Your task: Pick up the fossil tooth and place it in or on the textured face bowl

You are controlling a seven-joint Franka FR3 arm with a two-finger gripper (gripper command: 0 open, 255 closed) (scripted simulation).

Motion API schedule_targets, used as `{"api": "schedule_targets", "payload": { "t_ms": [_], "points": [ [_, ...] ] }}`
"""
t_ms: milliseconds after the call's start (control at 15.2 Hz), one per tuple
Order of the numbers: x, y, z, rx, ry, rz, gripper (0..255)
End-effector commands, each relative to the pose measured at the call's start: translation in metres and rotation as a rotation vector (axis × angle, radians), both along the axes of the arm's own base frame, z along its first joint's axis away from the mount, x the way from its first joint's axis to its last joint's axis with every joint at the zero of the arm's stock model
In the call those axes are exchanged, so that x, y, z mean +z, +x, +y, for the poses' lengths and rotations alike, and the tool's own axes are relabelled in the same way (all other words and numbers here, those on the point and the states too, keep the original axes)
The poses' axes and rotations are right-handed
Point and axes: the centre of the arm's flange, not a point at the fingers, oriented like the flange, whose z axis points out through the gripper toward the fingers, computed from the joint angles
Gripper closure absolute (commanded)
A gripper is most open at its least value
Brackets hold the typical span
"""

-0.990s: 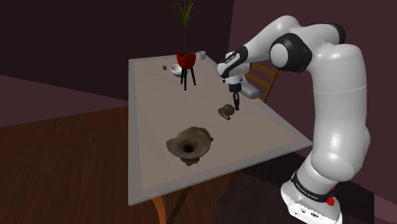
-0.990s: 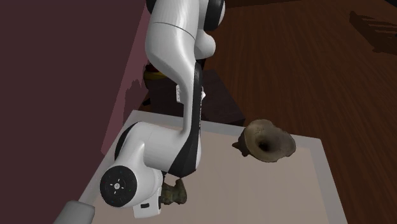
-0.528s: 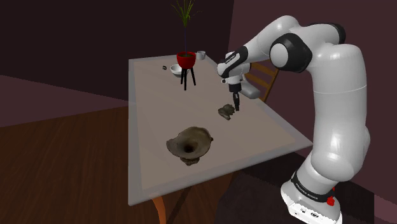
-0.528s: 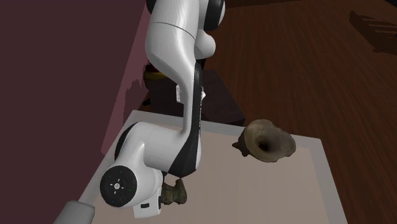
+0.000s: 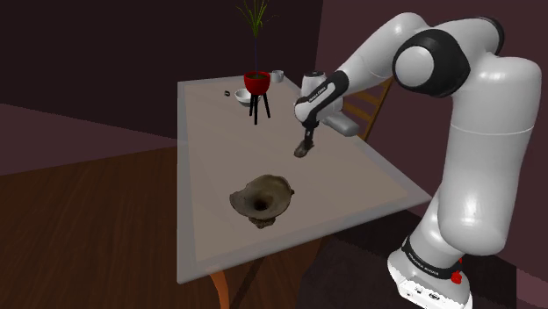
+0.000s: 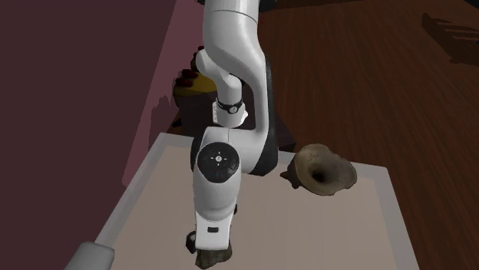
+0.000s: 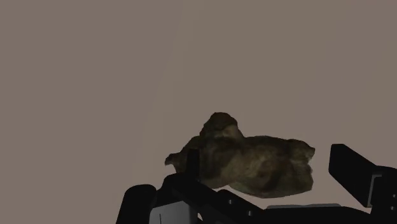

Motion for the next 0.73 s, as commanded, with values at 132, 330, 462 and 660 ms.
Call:
{"api": "schedule_targets", "payload": {
  "t_ms": [132, 330, 462, 660],
  "points": [
    [-0.024, 0.003, 0.022, -0.015, -0.02, -0.021, 0],
    [-0.04, 0.004, 0.02, -0.015, -0.02, -0.021, 0],
    [-0.048, 0.004, 0.019, -0.015, -0.02, -0.021, 0],
    [-0.048, 0.004, 0.019, -0.015, -0.02, -0.021, 0]
  ]
}}
